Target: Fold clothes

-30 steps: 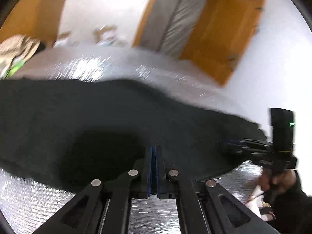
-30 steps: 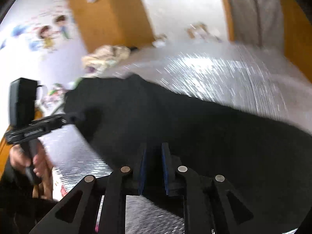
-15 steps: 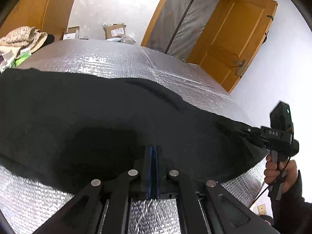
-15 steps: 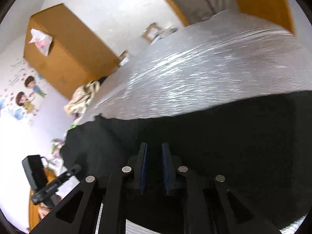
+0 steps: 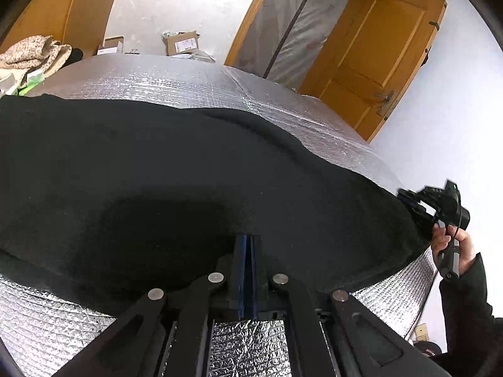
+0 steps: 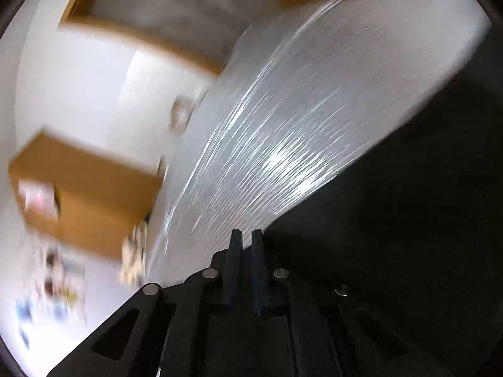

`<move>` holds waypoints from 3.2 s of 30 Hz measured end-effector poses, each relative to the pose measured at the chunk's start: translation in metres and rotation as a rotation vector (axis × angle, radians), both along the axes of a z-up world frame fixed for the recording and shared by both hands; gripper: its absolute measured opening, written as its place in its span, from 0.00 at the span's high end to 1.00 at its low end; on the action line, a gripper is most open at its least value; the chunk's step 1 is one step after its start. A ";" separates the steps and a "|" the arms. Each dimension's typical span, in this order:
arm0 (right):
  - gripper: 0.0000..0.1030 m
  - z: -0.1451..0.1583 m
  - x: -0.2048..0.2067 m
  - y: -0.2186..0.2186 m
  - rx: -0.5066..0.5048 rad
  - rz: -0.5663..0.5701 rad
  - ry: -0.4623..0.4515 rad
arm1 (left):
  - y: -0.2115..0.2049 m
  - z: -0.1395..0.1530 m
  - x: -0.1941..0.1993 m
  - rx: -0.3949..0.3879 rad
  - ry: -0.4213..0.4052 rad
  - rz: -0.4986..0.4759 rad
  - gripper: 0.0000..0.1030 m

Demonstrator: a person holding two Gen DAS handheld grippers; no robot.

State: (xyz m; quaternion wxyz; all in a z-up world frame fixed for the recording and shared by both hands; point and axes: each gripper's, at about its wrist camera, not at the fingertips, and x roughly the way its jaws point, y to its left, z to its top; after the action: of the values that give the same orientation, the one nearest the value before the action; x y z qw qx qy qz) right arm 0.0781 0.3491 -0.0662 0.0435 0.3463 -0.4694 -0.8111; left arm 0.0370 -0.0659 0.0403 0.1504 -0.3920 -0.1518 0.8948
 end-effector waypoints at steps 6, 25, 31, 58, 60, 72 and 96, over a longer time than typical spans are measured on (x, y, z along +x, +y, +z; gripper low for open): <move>0.90 0.016 0.040 0.035 0.092 -0.141 0.025 | 0.002 -0.002 -0.001 0.001 0.001 -0.002 0.98; 0.95 0.023 0.055 -0.011 0.217 -0.044 0.018 | -0.027 -0.001 0.027 -0.028 -0.001 0.079 0.99; 0.93 0.027 0.050 -0.024 0.223 -0.015 0.032 | -0.064 0.005 0.053 -0.036 0.003 0.237 0.99; 0.76 0.035 0.044 -0.348 0.600 1.070 0.312 | -0.148 0.002 0.059 0.068 -0.004 0.485 0.80; 0.76 0.031 0.048 -0.362 0.642 1.116 0.316 | -0.155 -0.003 0.056 0.081 -0.014 0.496 0.80; 0.98 0.038 0.056 -0.394 0.789 1.164 0.398 | -0.170 -0.002 0.061 0.133 0.016 0.472 0.98; 0.85 0.069 -0.011 -0.348 0.420 0.972 0.287 | -0.169 0.041 0.077 0.062 0.142 0.434 0.98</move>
State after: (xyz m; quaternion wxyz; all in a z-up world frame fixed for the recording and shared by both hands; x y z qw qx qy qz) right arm 0.0673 0.0015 0.0031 0.4066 0.4105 -0.0725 -0.8130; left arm 0.1144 -0.2353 0.0809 -0.0232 -0.2814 -0.2491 0.9264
